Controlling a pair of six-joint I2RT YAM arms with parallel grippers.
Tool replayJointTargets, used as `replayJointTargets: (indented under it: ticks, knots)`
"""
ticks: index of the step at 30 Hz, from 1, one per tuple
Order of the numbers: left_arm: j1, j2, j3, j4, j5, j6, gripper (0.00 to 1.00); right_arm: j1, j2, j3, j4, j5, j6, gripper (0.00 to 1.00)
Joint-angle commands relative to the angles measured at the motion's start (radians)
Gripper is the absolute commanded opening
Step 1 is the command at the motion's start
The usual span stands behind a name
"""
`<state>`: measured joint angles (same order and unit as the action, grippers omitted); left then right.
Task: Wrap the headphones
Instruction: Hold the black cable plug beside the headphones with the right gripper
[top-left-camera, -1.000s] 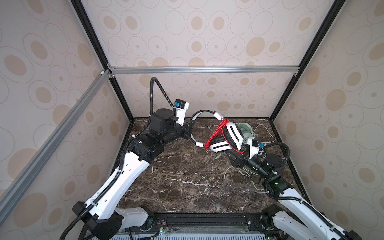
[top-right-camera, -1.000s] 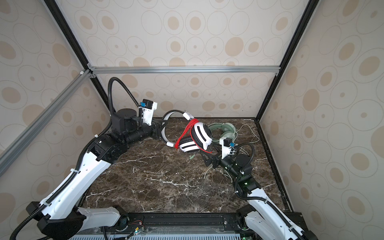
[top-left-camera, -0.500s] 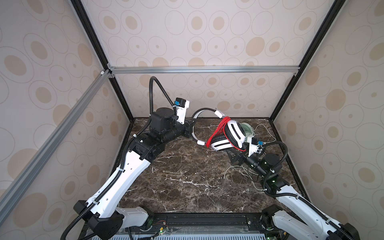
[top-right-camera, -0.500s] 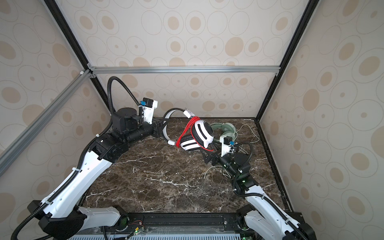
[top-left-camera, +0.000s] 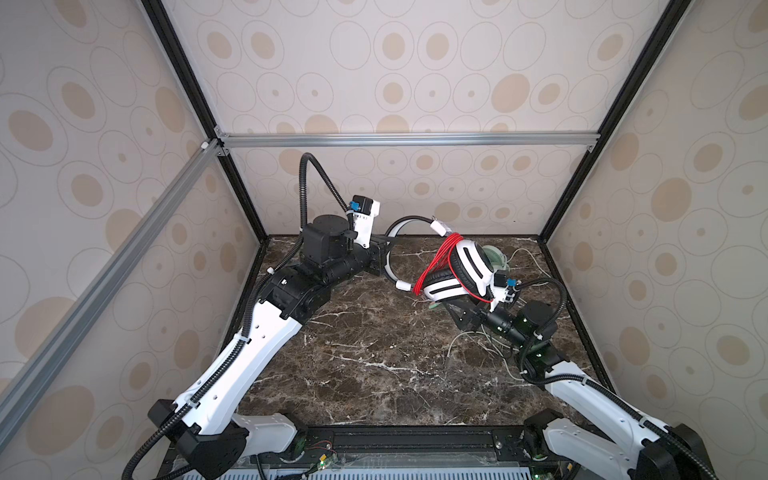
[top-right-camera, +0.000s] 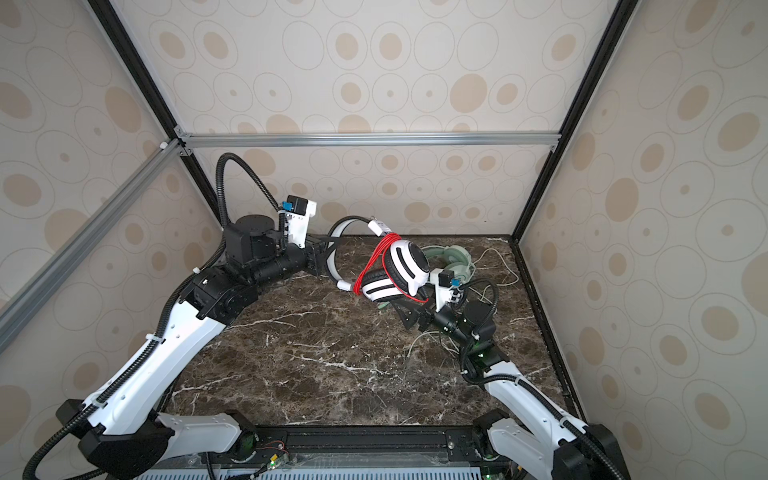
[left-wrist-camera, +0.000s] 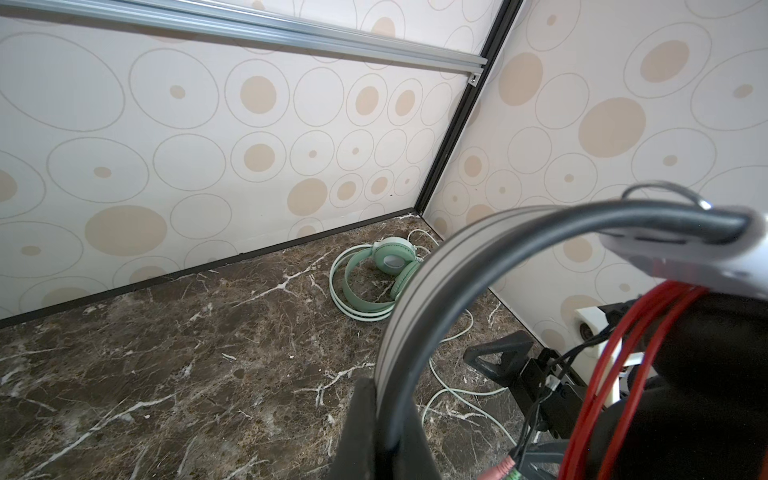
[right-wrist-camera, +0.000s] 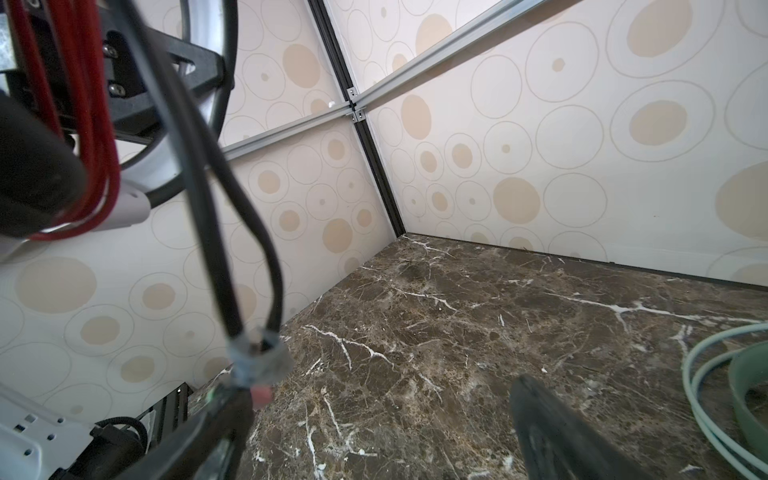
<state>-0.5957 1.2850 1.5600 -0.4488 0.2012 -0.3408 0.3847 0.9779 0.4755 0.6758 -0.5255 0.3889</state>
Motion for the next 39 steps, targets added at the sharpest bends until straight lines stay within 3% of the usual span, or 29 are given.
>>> replayJointTargets:
  ticks: [1, 9, 16, 23, 29, 39]
  knots:
    - [0.006, -0.006, 0.042, 0.110, 0.030, -0.053, 0.00, -0.005, 0.010, 0.029, 0.051, -0.037, 0.016, 0.98]
    - [0.007, 0.005, 0.052, 0.112, 0.035, -0.047, 0.00, -0.004, 0.007, 0.036, 0.021, 0.001, -0.009, 0.97]
    - [0.006, 0.010, 0.054, 0.113, 0.038, -0.043, 0.00, -0.004, -0.011, 0.014, 0.026, 0.179, -0.014, 0.97]
    - [0.007, 0.011, 0.050, 0.117, 0.043, -0.047, 0.00, -0.004, 0.023, 0.033, 0.054, 0.124, 0.001, 0.95]
    - [0.007, 0.008, 0.047, 0.123, 0.051, -0.054, 0.00, -0.004, 0.027, 0.038, 0.064, 0.113, 0.005, 0.86]
    - [0.007, 0.008, 0.032, 0.141, 0.062, -0.067, 0.00, -0.004, 0.082, 0.058, 0.122, 0.109, 0.033, 0.85]
